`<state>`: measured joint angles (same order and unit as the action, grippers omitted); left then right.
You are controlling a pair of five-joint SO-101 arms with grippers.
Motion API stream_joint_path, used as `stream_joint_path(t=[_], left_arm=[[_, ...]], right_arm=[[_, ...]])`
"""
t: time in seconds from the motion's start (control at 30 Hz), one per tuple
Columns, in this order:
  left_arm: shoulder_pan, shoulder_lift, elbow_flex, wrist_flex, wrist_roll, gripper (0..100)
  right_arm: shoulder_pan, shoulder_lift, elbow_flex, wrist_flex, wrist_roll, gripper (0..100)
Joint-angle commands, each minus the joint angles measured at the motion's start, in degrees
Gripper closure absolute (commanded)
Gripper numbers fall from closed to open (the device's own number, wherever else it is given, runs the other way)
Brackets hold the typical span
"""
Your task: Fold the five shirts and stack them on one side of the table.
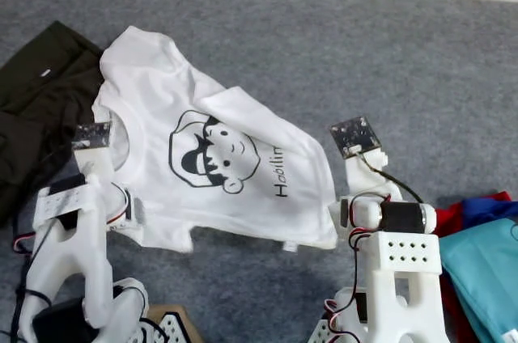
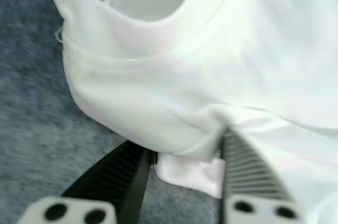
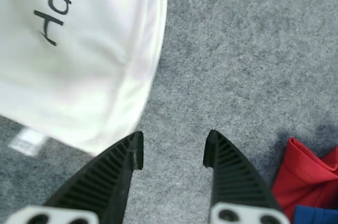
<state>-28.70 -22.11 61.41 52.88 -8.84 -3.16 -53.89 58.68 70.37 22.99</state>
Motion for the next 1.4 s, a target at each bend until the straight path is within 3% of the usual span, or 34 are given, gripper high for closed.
stream_joint_path(t=[0.0, 0.13, 0.4, 0.57, 0.7, 0.83, 0.97, 1.2, 1.37], left_arm=[[0.66, 0.48, -1.54, -1.93, -0.18, 99], [0.84, 0.4, -2.24, 1.49, -0.26, 99], [0.48, 0.4, -20.88, 33.85, -0.62, 99], [0.48, 0.4, -31.78, 46.51, -0.62, 99], [0.48, 0.31, -35.56, 47.65, -0.62, 99], [0.57, 0.31, -35.47, 47.65, -0.62, 99], [0.66, 0.4, -33.27, 47.56, -0.62, 99], [0.57, 0.4, -29.67, 44.57, -0.62, 99], [0.57, 0.4, -29.49, 44.66, -0.62, 99]], right_arm=[[0.48, -1.01, -0.75, -1.27, -0.7, 80.4], [-0.31, -1.01, -1.1, -1.36, -0.79, 80.4], [-6.81, -0.57, -0.75, -0.84, -4.31, 80.4], [-16.84, -0.57, -0.4, 6.81, 3.69, 80.4], [-27.12, -1.01, 2.15, 14.81, 15.12, 80.4], [-28.44, -0.57, 3.91, 14.02, 20.84, 80.4], [-32.4, -1.01, 6.73, 10.77, 22.07, 80.1], [-45.76, -1.01, 16.31, -0.4, 22.33, 80.1], [-39.96, -1.01, 18.59, -10.07, 22.33, 80.1]])
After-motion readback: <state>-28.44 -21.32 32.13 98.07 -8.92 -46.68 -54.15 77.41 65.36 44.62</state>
